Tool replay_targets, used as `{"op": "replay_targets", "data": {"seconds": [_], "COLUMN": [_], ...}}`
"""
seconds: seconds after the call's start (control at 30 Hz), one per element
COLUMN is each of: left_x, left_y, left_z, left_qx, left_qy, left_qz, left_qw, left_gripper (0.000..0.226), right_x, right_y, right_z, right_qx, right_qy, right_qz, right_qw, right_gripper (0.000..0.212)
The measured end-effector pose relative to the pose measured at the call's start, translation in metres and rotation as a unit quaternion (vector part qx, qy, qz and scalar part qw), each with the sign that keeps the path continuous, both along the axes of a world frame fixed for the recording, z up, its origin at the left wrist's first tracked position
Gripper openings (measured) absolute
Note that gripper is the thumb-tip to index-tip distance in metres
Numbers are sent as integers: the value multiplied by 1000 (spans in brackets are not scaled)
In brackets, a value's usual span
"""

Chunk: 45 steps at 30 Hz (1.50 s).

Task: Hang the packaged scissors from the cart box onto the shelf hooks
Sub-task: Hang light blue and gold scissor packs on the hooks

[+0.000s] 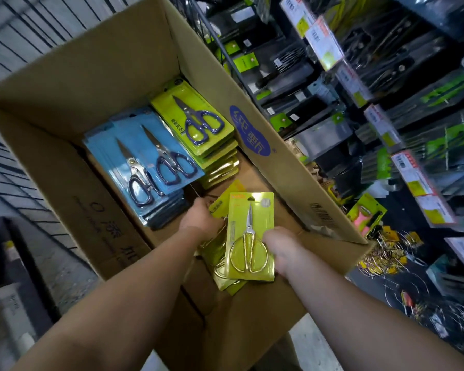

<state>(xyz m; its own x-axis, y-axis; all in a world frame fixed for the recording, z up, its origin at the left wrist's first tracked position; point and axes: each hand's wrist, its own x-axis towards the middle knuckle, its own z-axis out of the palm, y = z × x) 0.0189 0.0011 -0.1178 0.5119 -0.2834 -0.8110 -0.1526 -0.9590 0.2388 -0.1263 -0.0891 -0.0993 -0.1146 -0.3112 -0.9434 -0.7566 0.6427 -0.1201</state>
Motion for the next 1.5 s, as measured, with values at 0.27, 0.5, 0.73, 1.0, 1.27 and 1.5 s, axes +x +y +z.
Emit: {"op": "replay_targets", "data": {"seconds": [0.27,0.5,0.73,1.0,1.27,1.5], "left_x": [-21,-56,-74,-93,-98,-181], "left_y": [28,36,44,53,90,108], "left_z": [52,109,143,180,128,194], "left_qx": [-72,-173,-218,-262,-313,-341], "left_qy": [27,29,8,11,43,80], "left_qz": [250,357,386,379,317,234], "left_qw": [965,918,896,887,894,907], "left_gripper": [61,41,74,44,132,63], "right_x": [3,-6,-29,-58,-115,-208], "right_y": [-6,-13,-14,-16,18,89], "right_z": [52,94,134,161,148,201], "right_qx": [-45,-31,-70,-139,-195,-249], "right_qy": [-140,-266,-300,-338,-362,-310], "right_qz": [11,15,52,47,-6,-47], "right_qw": [989,963,950,930,912,916], "right_gripper": [16,47,88,86,87,16]}}
